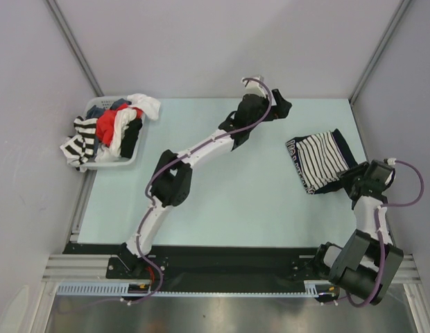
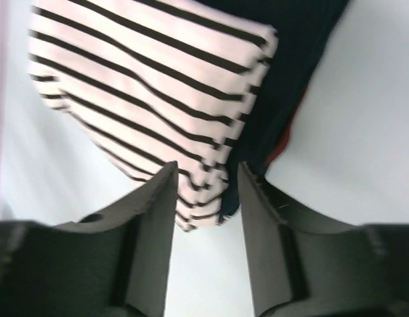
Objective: Fold and stack the tank tops
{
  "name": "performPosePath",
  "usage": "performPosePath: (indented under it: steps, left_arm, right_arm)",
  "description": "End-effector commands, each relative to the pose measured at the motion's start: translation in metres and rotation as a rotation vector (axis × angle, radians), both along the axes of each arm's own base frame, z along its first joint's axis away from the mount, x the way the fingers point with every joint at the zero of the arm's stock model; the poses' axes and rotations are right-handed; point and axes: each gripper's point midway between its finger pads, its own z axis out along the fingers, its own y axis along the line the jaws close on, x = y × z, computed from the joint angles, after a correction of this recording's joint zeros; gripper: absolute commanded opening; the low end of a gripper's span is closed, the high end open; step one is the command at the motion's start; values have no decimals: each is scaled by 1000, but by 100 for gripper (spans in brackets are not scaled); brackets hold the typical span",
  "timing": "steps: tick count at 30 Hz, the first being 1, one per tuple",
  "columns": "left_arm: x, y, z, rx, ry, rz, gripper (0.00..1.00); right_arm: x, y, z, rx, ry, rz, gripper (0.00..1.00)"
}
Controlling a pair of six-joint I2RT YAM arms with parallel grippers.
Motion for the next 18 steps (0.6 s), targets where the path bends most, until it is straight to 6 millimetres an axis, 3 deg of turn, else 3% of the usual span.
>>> performPosePath:
  steps: [1,2,3,4,5,6,7,8,9,10,11,12,13,14,16,17,18]
  left_arm:
    - [-29,28,56,69,-57,-30,100]
    - [-34,37,31,122,-4,-23,100]
    - [-39,44,30,133,4,-30,100]
    - [-48,53,50,117,-17,-40,100]
    - [-57,60,28,149,21,-49,100]
    - [-63,65,27,150,28,-55,100]
    - [-72,73,41,139,12,-60,100]
    - [-80,79,21,167,41,-67,100]
    - [-86,84,19,174,46,-69,100]
    - [-95,92,34,162,28,-73,100]
    - [-103,99,14,192,58,-77,100]
    - [-108,104,12,201,59,-82,100]
    - [-116,112,22,196,49,-80,100]
    - [-123,120,5,224,80,-81,100]
    - [-134,136,12,224,77,-74,100]
    - [-142,144,-4,248,104,-75,100]
    - [-146,149,-6,251,108,-72,100]
  right_arm:
    - [20,-1,55,-65,-128,69,45]
    - [24,1,59,-52,-141,93,40]
    - [31,11,68,-21,-178,146,38]
    - [40,15,82,-14,-219,182,35]
    - [49,24,78,20,-217,226,33]
    - [56,32,82,34,-223,263,33]
    - [68,37,94,20,-234,296,36]
    - [76,44,96,16,-225,322,41]
    - [84,60,81,32,-169,365,45]
    - [89,67,80,30,-161,385,46]
    - [100,80,89,19,-177,425,46]
    - [105,81,77,24,-135,417,45]
    - [110,83,77,16,-126,416,41]
    - [117,85,80,5,-122,415,34]
    - [127,92,72,4,-104,414,28]
    - [134,93,74,-5,-111,414,27]
    - [140,98,75,-17,-113,421,28]
